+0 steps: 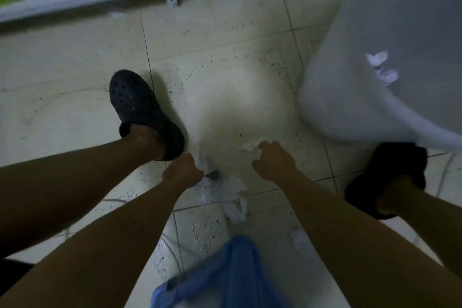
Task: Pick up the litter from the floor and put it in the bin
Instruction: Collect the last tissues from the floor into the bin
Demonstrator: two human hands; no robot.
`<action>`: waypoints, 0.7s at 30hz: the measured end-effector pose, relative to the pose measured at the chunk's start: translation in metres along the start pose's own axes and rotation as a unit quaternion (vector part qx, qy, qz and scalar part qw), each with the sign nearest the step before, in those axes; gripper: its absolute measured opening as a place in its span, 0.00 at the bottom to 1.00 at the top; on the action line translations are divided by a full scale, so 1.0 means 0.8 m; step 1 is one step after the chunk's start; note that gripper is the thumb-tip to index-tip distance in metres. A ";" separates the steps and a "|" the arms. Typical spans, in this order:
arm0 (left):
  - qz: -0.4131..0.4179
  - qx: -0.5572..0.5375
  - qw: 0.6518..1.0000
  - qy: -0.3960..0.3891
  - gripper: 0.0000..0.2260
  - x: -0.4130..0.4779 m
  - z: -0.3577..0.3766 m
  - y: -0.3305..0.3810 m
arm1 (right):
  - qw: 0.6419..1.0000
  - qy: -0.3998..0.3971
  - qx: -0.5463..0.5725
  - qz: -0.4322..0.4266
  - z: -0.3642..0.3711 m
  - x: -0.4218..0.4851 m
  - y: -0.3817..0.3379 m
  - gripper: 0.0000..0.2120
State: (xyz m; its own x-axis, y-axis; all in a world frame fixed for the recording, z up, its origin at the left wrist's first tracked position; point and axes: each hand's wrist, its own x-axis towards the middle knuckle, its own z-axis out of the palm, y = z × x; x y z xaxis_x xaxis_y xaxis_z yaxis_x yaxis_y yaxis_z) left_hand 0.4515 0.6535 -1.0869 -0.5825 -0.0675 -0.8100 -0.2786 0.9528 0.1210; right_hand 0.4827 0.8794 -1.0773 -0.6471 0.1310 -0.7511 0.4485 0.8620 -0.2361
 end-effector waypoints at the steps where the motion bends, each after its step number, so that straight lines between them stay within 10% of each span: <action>1: -0.017 -0.020 1.000 0.002 0.27 0.009 0.005 -0.003 | 1.000 0.017 0.009 0.001 0.006 0.009 0.000 0.25; 12: -0.108 -0.009 0.993 0.047 0.33 0.063 0.071 -0.025 | 0.999 0.039 0.001 -0.029 0.066 0.077 0.004 0.30; 18: -0.067 -0.014 0.996 0.052 0.17 0.074 0.081 -0.030 | 0.996 0.028 -0.067 -0.058 0.081 0.090 0.003 0.17; 21: -0.067 -0.050 0.993 0.079 0.28 0.067 0.085 -0.021 | 0.998 -0.002 -0.050 -0.041 0.088 0.082 0.008 0.13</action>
State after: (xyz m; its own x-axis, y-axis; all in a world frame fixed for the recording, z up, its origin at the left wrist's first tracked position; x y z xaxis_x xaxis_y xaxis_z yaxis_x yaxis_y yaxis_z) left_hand 0.4768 0.6540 -1.1715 -0.6448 -0.2450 -0.7240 -0.4322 0.8981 0.0811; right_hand 0.4865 0.8587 -1.1716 -0.6766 0.0563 -0.7342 0.3306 0.9142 -0.2345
